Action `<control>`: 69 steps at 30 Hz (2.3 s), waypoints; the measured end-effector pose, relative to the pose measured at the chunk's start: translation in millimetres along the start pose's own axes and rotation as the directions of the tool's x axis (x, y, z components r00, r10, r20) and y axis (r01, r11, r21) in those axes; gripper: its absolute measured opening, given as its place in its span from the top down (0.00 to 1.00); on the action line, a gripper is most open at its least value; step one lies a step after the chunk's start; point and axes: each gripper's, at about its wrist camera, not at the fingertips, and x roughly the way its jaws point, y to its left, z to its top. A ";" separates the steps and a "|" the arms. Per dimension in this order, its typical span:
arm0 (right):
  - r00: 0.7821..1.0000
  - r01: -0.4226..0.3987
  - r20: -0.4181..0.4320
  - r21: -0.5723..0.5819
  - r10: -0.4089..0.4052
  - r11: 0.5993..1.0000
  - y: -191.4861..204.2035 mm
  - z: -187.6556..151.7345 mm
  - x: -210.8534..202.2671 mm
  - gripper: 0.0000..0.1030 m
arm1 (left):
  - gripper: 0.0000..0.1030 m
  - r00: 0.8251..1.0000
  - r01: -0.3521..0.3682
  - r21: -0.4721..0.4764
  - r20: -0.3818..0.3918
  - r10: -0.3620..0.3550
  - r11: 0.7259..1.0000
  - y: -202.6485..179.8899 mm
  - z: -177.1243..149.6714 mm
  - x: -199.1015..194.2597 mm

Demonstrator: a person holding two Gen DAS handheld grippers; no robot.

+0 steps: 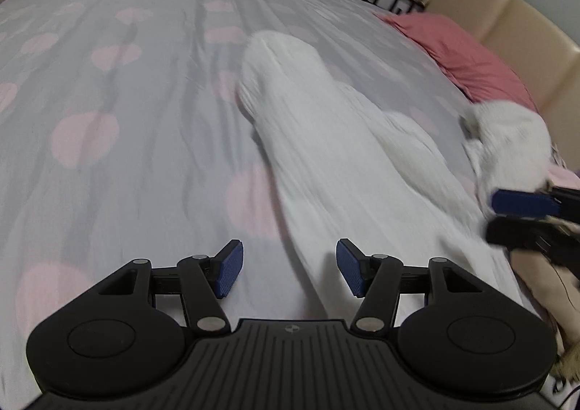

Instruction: Fold clothes

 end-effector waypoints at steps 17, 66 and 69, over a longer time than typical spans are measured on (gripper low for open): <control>0.998 0.011 -0.062 0.104 -0.004 0.994 -21.8 90.1 146.5 0.96 | 0.46 0.991 0.129 -0.037 0.033 -0.127 0.991 29.8 -9.8 17.8; 0.997 0.078 -0.009 0.183 -0.078 0.980 -104.5 -86.4 -91.8 0.96 | 0.39 0.992 0.109 0.089 0.054 -0.114 0.990 -52.6 -50.4 -17.7; 0.998 0.067 -0.016 0.237 -0.065 0.969 -117.1 -99.0 -81.3 0.78 | 0.39 0.995 0.091 0.094 0.032 -0.095 0.991 -61.3 -54.9 -17.5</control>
